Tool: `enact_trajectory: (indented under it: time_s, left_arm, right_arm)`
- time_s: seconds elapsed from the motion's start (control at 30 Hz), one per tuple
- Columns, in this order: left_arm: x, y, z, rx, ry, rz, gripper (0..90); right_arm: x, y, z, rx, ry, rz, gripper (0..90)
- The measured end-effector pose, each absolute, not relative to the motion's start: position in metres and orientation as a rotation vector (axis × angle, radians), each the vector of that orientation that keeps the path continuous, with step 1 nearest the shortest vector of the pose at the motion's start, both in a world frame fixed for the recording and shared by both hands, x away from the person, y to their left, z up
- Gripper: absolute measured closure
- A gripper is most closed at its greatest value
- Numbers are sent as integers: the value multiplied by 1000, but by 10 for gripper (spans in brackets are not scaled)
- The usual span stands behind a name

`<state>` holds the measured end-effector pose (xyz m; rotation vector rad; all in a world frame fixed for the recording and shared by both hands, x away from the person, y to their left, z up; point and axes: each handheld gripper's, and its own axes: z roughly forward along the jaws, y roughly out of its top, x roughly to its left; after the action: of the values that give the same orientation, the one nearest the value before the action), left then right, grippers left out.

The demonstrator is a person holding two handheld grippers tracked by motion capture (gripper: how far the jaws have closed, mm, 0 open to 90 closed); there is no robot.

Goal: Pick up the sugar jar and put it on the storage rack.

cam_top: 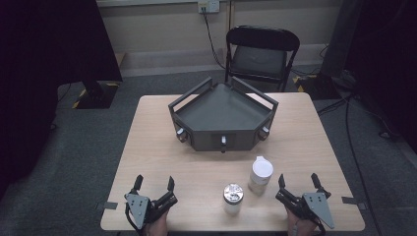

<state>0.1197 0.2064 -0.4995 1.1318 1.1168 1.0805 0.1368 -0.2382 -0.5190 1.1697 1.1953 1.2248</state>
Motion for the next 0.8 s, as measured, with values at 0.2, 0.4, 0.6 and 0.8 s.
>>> enact_trajectory:
  time_s: [0.2,0.4,0.6,0.8]
  left_arm:
    - [115,205,-488,1160,1047,1044,0]
    - [111,202,-482,1180,991,999,0]
    - [111,199,-479,1223,929,929,0]
    - [113,197,-475,1261,878,852,2]
  right_arm:
    - [137,-238,-519,1170,1195,1224,0]
    - [137,-238,-519,1170,1194,1223,0]
    - [137,-238,-519,1172,1193,1223,0]
    - [137,-238,-519,1170,1194,1222,0]
